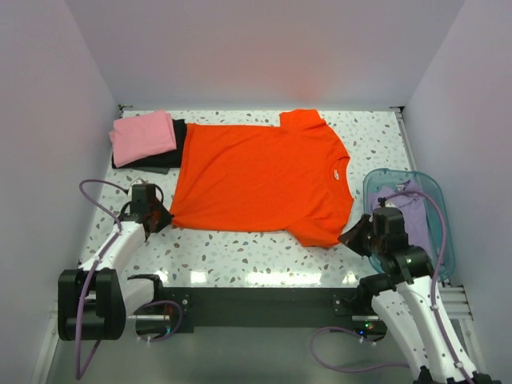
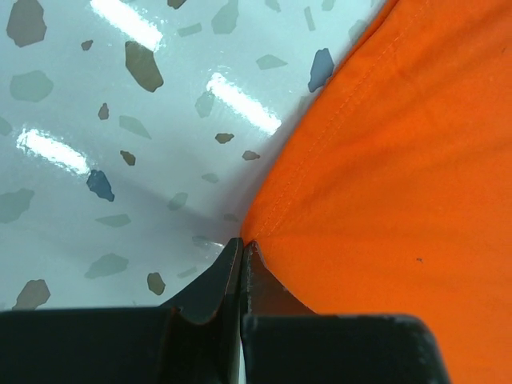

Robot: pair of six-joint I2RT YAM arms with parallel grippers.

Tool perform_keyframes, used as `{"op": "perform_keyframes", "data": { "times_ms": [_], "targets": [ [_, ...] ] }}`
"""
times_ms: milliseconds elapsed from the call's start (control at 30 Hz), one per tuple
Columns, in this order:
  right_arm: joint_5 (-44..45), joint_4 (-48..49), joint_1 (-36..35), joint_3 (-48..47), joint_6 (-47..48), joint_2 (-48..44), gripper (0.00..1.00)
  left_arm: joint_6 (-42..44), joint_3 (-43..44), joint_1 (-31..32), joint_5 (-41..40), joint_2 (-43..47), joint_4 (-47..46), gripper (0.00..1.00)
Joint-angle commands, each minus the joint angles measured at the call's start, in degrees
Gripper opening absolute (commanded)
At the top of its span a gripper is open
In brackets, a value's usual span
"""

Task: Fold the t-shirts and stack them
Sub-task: Fold the tshirt

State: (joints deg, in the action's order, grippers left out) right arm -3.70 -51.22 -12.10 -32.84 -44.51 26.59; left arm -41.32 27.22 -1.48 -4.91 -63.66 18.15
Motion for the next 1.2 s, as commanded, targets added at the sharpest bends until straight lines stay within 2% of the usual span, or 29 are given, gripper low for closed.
{"op": "perform_keyframes", "data": {
  "times_ms": [0, 300, 533, 1167],
  "targets": [
    [3.1, 5.0, 0.0, -3.9, 1.3, 7.3, 0.0, 1.0, 3.5, -0.3, 0.5, -0.9, -0.7, 0.0],
    [9.8, 13.1, 0.0, -16.5, 5.3, 27.2, 0.0, 1.9, 12.5, -0.3, 2.1, -8.9, -0.7, 0.0],
    [10.5, 17.7, 0.7, -24.2, 6.1, 41.2, 0.0, 1.8, 19.7, -0.2, 2.9, -16.1, -1.5, 0.0],
    [7.2, 22.0, 5.1, -36.7, 7.7, 57.9, 0.0, 0.5, 32.8, 0.2, 2.6, -29.6, -0.8, 0.0]
  ]
}}
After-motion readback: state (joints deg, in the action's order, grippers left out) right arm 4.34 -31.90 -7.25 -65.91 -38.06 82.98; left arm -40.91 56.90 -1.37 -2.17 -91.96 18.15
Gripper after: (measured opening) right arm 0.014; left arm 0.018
